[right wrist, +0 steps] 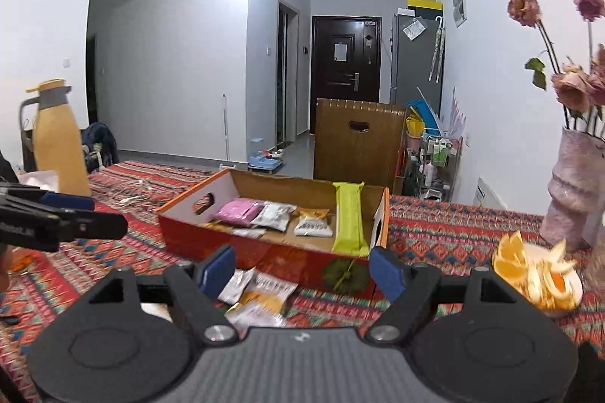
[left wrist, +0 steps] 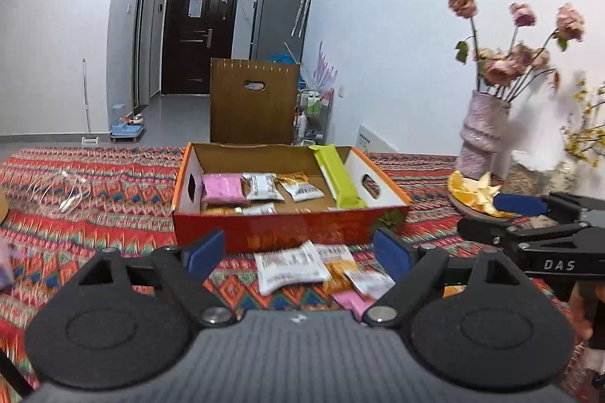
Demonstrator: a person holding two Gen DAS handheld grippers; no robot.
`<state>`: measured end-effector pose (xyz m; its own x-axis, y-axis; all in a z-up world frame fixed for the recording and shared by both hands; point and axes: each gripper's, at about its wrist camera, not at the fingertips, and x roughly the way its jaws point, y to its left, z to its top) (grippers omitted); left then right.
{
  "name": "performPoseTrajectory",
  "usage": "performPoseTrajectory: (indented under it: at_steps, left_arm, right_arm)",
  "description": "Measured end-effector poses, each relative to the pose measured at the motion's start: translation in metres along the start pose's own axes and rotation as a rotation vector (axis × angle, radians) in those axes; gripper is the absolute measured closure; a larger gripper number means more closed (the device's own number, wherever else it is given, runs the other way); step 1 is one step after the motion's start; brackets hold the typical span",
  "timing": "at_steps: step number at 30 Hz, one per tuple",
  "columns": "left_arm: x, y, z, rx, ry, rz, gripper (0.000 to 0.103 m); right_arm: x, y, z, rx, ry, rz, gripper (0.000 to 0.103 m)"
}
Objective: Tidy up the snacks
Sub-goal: 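Withdraw both tools from the box back over the snack pile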
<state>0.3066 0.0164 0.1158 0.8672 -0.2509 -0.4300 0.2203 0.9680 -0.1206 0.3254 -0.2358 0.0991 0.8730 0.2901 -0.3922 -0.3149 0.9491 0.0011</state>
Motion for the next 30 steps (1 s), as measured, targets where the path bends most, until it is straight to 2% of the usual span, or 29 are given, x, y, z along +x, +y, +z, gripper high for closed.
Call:
performPoseTrajectory:
  at_steps: [7, 14, 23, 30]
  left_arm:
    - [-0.056, -0.008, -0.041, -0.021, 0.002, -0.008, 0.011]
    - [-0.088, -0.005, -0.081, -0.064, 0.048, 0.017, 0.01]
    - [-0.1, -0.01, -0.115, -0.069, 0.107, 0.027, 0.01]
    - [-0.095, -0.015, -0.113, -0.047, 0.112, 0.01, 0.01]
  right_arm:
    - [-0.055, 0.022, -0.033, 0.012, 0.014, -0.002, 0.025]
    - [-0.092, 0.04, -0.072, 0.044, 0.049, -0.004, 0.025]
    - [-0.116, 0.054, -0.109, 0.07, 0.107, 0.009, 0.025]
    - [-0.114, 0.052, -0.119, 0.09, 0.131, 0.008, 0.025]
